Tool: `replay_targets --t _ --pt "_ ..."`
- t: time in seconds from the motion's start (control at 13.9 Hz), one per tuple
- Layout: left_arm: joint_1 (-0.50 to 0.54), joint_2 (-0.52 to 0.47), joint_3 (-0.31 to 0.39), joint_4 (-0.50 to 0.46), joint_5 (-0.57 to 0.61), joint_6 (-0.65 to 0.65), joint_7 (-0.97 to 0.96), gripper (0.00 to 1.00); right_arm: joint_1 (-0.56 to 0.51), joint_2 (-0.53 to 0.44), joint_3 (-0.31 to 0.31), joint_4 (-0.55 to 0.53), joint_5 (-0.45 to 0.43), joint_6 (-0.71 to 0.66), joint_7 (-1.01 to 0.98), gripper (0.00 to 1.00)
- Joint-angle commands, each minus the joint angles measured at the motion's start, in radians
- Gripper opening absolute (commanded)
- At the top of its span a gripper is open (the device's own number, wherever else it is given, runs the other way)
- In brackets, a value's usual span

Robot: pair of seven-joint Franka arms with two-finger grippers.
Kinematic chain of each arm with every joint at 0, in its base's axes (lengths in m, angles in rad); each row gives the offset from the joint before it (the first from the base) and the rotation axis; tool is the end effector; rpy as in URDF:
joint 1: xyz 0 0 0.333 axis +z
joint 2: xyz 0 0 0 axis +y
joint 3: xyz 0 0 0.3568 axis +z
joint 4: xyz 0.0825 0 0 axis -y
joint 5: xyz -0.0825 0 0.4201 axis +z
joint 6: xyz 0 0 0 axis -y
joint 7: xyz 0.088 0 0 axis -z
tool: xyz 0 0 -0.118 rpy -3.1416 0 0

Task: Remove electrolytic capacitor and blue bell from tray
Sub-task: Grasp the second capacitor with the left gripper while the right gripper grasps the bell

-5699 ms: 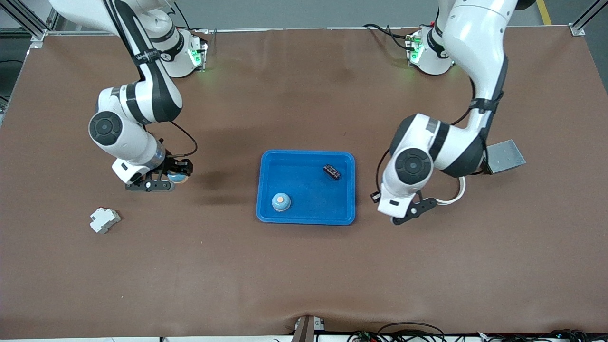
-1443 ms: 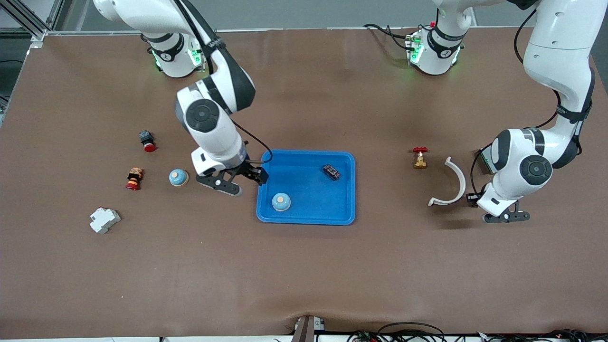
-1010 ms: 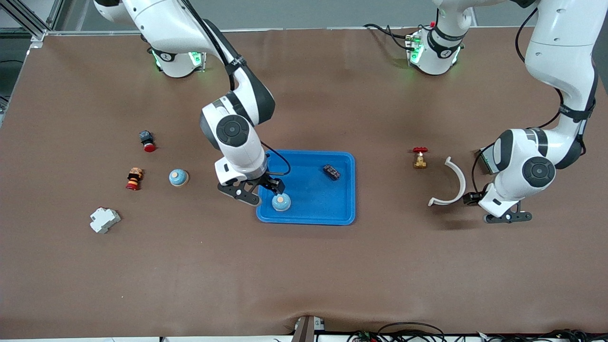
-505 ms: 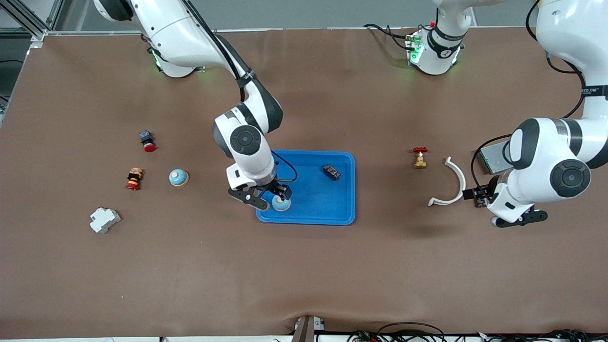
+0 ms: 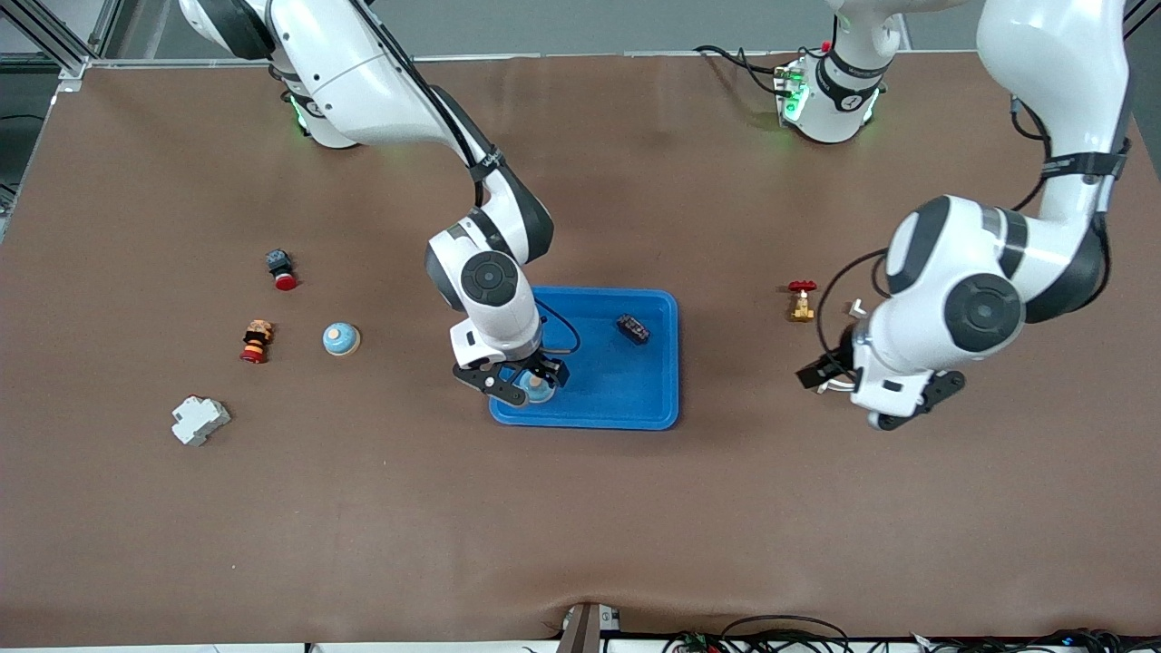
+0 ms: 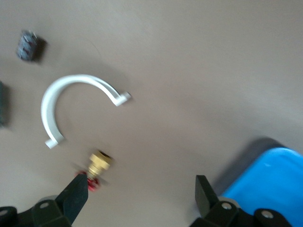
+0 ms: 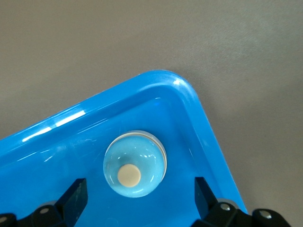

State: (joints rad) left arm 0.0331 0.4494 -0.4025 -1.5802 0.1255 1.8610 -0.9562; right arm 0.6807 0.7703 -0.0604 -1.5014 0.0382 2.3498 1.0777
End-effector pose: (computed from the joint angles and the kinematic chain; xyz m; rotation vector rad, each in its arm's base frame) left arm 0.6763 -0.2107 0.3956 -2.9734 -0.8670 0.2136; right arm 0.6286 0.4602 0.2138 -3.0061 0.7109 -0.0965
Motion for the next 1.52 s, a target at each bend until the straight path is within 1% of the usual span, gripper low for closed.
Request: replay_targets --t 0.0,0.22,0.51,0.72,0.79,0.87,0.94,1.15,1.3,1.44 --pt "-0.070 0.034 -0.004 0.045 -0.014 -0.016 -0.168 1.00 0.019 0.055 -0.016 0.066 -0.014 -0.006 0.031 1.00" --pt "-0.157 0.097 -0.004 0.115 -0.012 0.004 -0.330 1.00 0.019 0.073 -0.018 0.078 -0.018 -0.004 0.031 1.00" --pt "-0.237 0.138 -0.001 0.118 -0.006 0.119 -0.504 1.00 0.020 0.119 -0.018 0.128 -0.020 -0.004 0.037 1.00" --pt "-0.277 0.167 0.001 0.118 -0.003 0.174 -0.591 1.00 0.020 0.126 -0.018 0.133 -0.027 -0.003 0.039 1.00" --pt "-0.289 0.179 0.002 0.117 0.000 0.193 -0.620 1.00 0.020 0.126 -0.018 0.133 -0.027 -0.003 0.037 0.82" --pt "-0.294 0.193 0.002 0.117 0.002 0.219 -0.647 1.00 0.019 0.126 -0.016 0.135 -0.027 -0.004 0.036 0.38" --pt "-0.301 0.209 0.002 0.115 0.003 0.243 -0.685 1.00 0.019 0.126 -0.016 0.136 -0.026 -0.004 0.037 0.00" --pt "-0.355 0.249 0.014 0.109 0.005 0.303 -0.763 1.00 0.022 0.121 -0.016 0.139 -0.026 -0.017 0.062 0.00" --pt "-0.395 0.290 0.036 0.109 0.054 0.305 -0.820 1.00 0.030 0.100 -0.013 0.139 -0.023 -0.049 0.060 0.00" --pt "-0.404 0.316 0.036 0.105 0.112 0.313 -0.874 1.00 0.033 0.086 -0.013 0.141 -0.026 -0.093 0.053 0.00"
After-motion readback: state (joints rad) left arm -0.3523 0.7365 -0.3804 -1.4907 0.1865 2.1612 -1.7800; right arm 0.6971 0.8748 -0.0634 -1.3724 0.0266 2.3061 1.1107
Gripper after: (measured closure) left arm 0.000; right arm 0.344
